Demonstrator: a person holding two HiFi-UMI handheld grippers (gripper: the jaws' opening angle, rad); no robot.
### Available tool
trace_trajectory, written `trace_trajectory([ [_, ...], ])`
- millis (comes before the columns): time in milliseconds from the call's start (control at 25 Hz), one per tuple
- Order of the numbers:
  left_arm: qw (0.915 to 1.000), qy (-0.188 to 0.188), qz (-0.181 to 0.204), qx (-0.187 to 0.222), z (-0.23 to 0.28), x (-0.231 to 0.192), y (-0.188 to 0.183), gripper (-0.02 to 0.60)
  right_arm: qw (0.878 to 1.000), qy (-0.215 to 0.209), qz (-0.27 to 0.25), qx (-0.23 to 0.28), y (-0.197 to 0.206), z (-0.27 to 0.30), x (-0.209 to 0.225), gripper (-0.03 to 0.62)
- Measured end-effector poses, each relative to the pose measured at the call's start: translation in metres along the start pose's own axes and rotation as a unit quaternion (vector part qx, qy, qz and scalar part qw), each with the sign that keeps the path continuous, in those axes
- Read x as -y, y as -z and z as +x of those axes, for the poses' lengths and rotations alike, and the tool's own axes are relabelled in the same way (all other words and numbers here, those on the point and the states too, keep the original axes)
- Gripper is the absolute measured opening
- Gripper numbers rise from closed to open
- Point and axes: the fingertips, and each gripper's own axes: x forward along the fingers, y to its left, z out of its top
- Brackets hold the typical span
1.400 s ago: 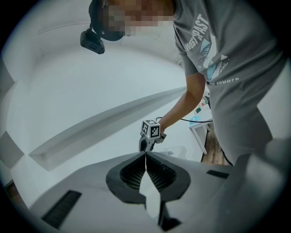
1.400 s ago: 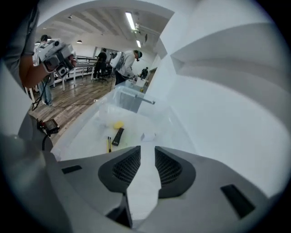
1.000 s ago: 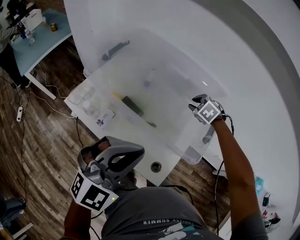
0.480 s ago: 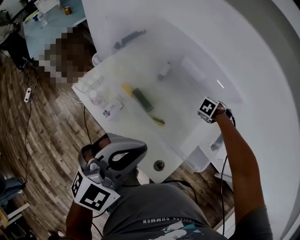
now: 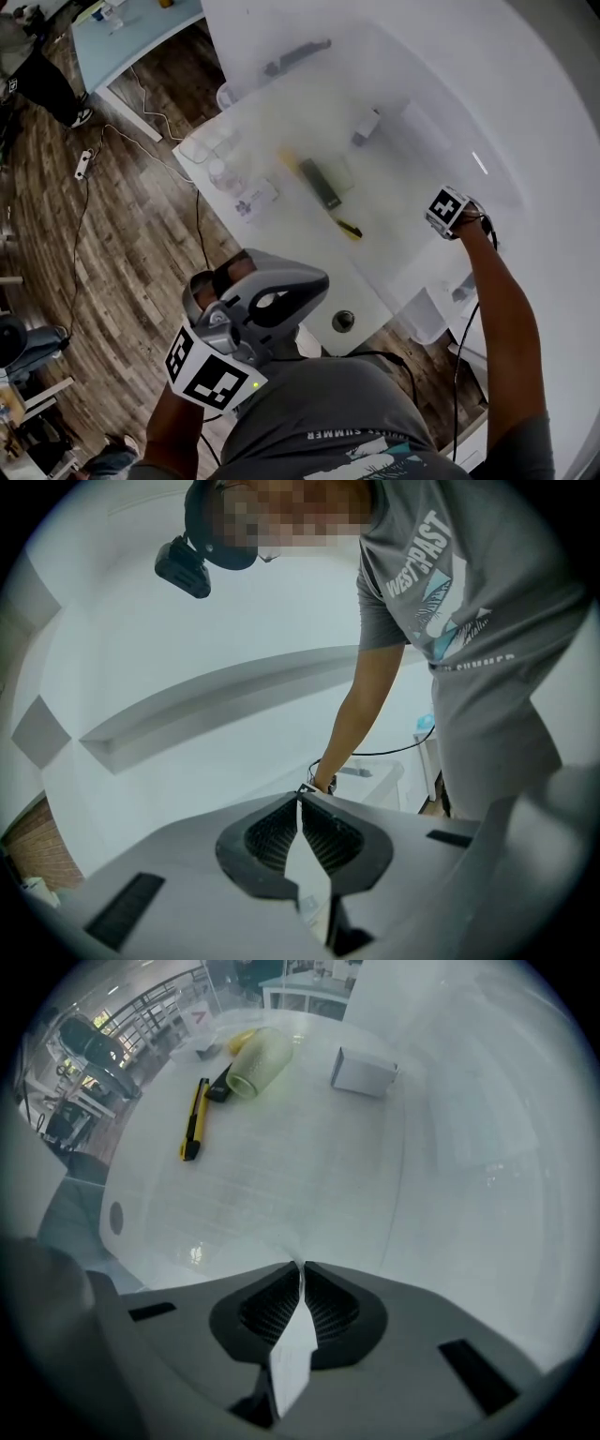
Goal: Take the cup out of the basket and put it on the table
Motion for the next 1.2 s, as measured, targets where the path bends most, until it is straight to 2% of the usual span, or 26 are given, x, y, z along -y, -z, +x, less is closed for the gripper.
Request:
trace_trajectory([
  [160,1.0000,-0.004,0.004,0.001,-0.005,-0.008,0.004,0.015,0.998,-0.003,0.013,0.061,-0.024,-0.033,-0.011,0.029],
  [240,1.0000,-0.006,0.006,0.004,-0.007,-0.012,0.006,0.015,0.994,0.027,0.008,0.102,-0.039,-0.057,-0.008,0.029],
  [440,0.9998,0.000,0.010,0.016,-0.011,-0.017,0.007,0.015,0.983,0.086,0.000,0.165,-0.054,-0.127,-0.024,0.029],
  [640,0.9994,0.013,0.017,0.026,-0.013,-0.016,0.006,0.015,0.959,0.134,0.005,0.249,-0.068,-0.206,-0.051,0.029],
  [920,0.9989,0.024,0.021,0.035,-0.021,-0.012,0.005,0.015,0.917,0.196,0.006,0.346,-0.073,-0.311,-0.094,0.029],
  [1080,0.9989,0.023,0.021,0.035,-0.027,-0.009,0.008,0.015,0.893,0.214,-0.012,0.396,-0.084,-0.358,-0.131,0.029],
  [1200,0.9991,0.019,0.020,0.034,-0.032,-0.007,0.010,0.015,0.880,0.216,-0.040,0.421,-0.095,-0.379,-0.160,0.029],
])
